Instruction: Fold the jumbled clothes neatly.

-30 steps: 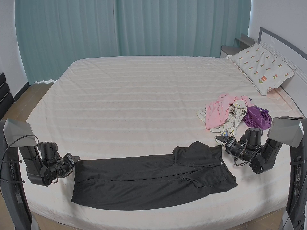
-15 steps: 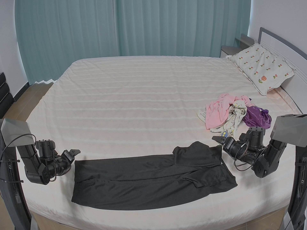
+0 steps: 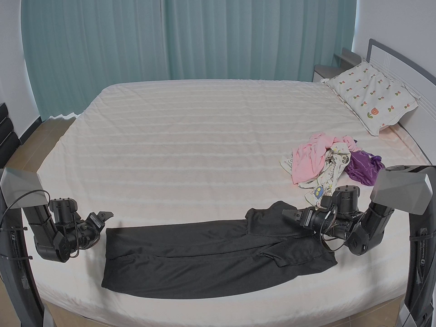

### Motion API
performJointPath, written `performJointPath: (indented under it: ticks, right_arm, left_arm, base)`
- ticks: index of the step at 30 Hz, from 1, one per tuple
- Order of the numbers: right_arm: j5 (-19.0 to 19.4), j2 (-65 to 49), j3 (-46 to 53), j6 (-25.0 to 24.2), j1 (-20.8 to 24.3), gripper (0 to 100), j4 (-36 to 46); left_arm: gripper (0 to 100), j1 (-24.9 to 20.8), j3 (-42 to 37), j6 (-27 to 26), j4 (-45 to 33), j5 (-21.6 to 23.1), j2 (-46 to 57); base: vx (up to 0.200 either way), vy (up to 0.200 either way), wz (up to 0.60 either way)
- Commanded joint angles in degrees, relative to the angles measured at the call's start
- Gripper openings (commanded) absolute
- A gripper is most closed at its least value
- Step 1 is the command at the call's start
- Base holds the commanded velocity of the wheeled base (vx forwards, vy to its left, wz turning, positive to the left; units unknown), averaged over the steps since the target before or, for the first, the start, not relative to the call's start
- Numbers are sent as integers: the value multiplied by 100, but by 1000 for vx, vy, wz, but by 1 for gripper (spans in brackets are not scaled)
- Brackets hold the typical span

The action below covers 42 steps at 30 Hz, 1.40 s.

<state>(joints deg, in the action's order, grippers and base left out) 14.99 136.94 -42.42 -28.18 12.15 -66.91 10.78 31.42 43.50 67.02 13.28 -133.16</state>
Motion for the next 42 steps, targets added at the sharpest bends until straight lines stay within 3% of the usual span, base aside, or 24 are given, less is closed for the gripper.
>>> performJointPath:
  ticks: [1, 2, 3, 14, 16, 24, 29, 34, 38, 42]
  right_arm:
    - [3, 219, -99, 85, 41, 100, 3]
    - [3, 228, -38, 138, 41, 100, 3]
    - [3, 219, -3, 164, 41, 0, 3]
    - [56, -35, 525, 533, -108, 0, -23]
    - [320, -211, 771, 542, -196, 0, -41]
    - [461, -185, 1105, 656, -293, 0, -111]
    - [513, -132, 1140, 621, -293, 0, -454]
    - [548, -9, 1210, 498, -240, 0, -647]
    - [566, 44, 1210, 155, -213, 0, -770]
    - [557, 44, 1228, -82, -222, 0, -894]
  left_arm:
    - [100, 3, 5, 1, 4, 0, 9]
    - [100, 3, 14, 1, 4, 0, 0]
    - [100, 3, 23, 1, 4, 0, 0]
    - [100, 3, 23, 1, 4, 0, -8]
    - [100, 3, 23, 1, 4, -9, -8]
    - [100, 3, 23, 1, 4, -9, 36]
    - [100, -41, -136, 80, 118, -27, 598]
    - [100, -779, -610, 449, 118, -53, 1512]
    - [100, -1315, -628, 449, 127, -229, 1503]
    - [100, -1552, -566, 555, 136, -352, 1275]
  base:
    - [0, 0, 0]
    - [0, 0, 0]
    - [0, 0, 0]
    - [0, 0, 0]
    - [0, 0, 0]
    - [0, 0, 0]
    - [0, 0, 0]
    - [0, 0, 0]
    - [0, 0, 0]
    - [0, 0, 0]
